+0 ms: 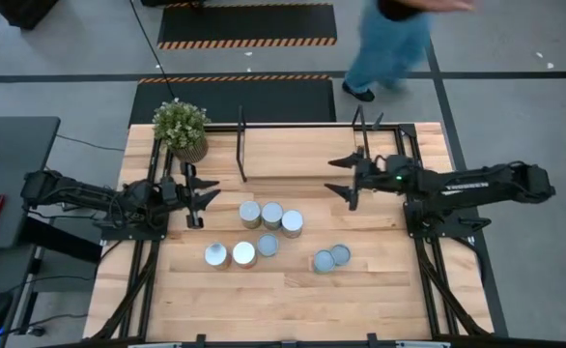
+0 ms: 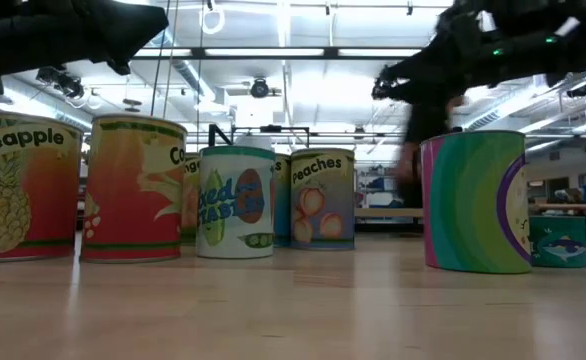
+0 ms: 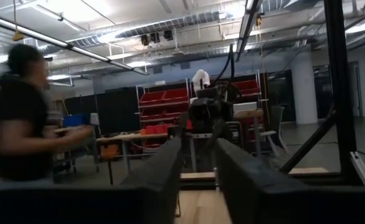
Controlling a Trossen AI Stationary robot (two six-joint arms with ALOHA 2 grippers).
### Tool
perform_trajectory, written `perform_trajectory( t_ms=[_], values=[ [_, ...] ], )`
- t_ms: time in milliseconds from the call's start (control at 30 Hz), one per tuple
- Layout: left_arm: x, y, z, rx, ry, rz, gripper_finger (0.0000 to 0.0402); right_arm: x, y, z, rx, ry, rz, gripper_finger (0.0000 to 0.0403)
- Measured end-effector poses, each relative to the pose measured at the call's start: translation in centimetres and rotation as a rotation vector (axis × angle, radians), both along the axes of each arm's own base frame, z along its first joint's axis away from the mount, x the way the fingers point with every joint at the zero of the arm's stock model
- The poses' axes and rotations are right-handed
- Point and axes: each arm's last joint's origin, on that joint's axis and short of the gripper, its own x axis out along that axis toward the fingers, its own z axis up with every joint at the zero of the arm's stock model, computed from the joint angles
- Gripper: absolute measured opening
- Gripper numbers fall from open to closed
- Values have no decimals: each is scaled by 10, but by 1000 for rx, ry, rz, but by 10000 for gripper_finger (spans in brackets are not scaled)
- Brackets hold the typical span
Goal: Pick and place cans onto a shelf
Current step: Put the right blue can on the shelf
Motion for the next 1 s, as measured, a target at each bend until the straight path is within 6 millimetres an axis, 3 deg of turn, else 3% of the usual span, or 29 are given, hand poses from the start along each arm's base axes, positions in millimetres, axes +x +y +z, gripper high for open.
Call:
perform_trajectory(
  t_ms=[167,300,433,667,1000],
  values=[
    [1,0,-2,2,19,0,201,31,-1,-6,13,146,25,353],
    [1,0,-4,-4,43,20,228,55,3,-8,23,244,57,375],
    [1,1,-4,-14,51,47,228,76,13,-7,22,364,106,397],
    [1,1,-5,-19,55,47,211,105,41,4,3,490,177,399],
    [2,1,-7,-85,62,23,206,115,86,9,-31,801,87,399]
  ],
)
